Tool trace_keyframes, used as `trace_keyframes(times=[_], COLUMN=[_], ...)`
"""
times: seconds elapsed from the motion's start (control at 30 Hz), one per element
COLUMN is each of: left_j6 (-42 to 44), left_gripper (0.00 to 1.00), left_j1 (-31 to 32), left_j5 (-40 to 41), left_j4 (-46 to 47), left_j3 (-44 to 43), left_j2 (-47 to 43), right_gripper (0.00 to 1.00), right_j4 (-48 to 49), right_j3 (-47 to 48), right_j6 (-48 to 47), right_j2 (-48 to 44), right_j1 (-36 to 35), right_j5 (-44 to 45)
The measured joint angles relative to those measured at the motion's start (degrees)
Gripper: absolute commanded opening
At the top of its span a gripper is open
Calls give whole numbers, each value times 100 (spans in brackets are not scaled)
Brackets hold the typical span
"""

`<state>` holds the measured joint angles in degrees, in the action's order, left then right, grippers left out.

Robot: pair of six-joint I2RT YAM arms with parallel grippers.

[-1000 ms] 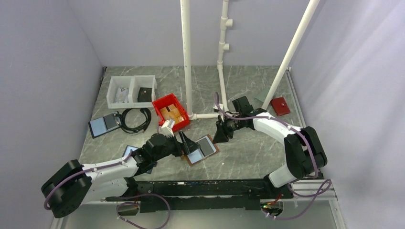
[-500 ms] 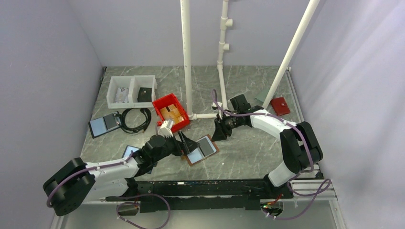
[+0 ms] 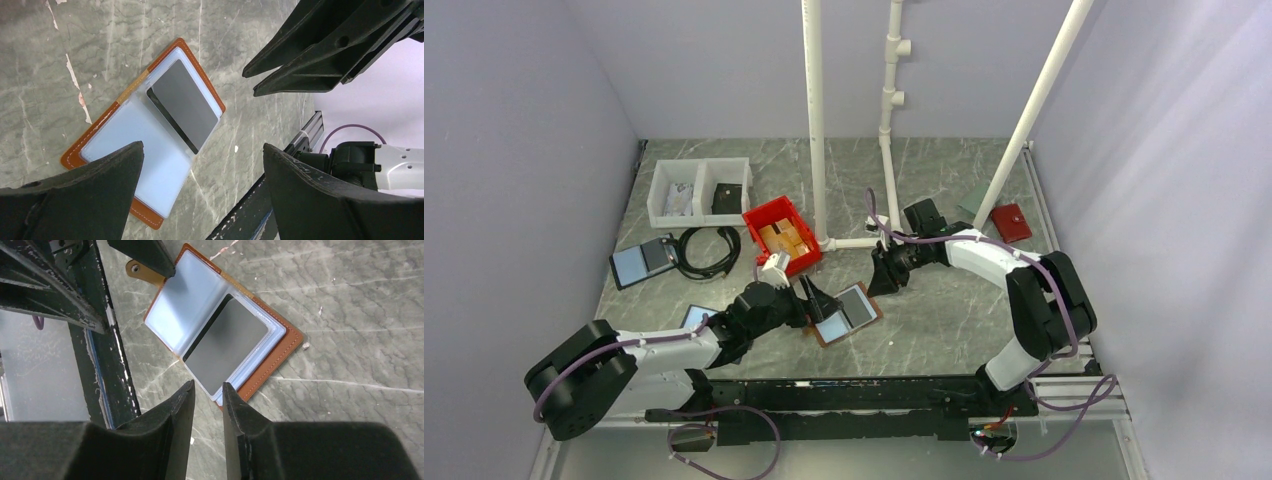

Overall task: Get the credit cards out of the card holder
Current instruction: Remove the credit card from the card holder.

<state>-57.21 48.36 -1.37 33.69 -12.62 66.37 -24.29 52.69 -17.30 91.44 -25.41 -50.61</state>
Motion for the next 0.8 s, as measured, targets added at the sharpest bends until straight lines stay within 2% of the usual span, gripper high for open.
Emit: trace_keyframes(times=[0.43,0.57,0.8], left_j6=[-166,-232,-358], left_gripper=[92,82,70], left_j1=[0,0,0], left_j5=[20,20,-11], left_j4=[-229,-212,33], left_j3=[-59,-116,-227], left_j2=[0,59,686], right_gripper=[22,19,16], right_j4=[323,367,439], right_j3=[0,0,13], right_j6=[658,802,960], right_j2=[304,356,461], right_j1=[-101,-107,-127], right_j5=[457,535,568])
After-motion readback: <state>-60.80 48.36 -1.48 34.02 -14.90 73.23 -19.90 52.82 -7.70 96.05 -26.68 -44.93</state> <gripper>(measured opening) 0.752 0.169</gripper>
